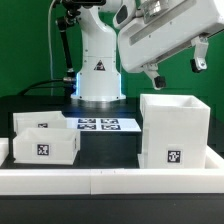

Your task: Assemble drawer

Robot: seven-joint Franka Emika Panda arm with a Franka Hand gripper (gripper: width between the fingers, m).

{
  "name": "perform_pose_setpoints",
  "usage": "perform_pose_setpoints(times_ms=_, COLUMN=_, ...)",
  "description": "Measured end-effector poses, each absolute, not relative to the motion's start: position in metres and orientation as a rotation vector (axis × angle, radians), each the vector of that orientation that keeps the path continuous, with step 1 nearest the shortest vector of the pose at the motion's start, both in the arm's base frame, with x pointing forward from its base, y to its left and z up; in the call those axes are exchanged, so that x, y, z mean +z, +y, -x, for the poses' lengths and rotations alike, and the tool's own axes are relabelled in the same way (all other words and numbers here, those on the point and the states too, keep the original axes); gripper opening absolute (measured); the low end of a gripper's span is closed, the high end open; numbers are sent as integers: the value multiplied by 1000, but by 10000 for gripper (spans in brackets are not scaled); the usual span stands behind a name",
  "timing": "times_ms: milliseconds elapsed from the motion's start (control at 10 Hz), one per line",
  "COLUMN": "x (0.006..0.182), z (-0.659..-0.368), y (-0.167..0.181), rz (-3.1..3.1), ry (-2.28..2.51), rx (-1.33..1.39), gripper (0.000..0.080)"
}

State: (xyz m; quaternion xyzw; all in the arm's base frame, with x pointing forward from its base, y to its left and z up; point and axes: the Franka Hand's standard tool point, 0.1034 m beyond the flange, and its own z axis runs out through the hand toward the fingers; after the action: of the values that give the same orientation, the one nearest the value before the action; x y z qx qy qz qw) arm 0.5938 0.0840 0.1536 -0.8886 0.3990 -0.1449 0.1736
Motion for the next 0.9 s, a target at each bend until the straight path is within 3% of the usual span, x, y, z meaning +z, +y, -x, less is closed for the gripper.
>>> perform_pose_setpoints(times_ms=300, x=154, z=-590, y=71, rz=2867, ry=465, rx=-391, gripper=648)
perform_pose_setpoints(times_ms=800, x=153, z=-591, y=63, rz=2955, ry=4, rx=-443, gripper=648)
perform_pose_setpoints(times_ms=900, x=151, z=-587, y=47, rz=2972, ry=-74, rx=-446, gripper=648)
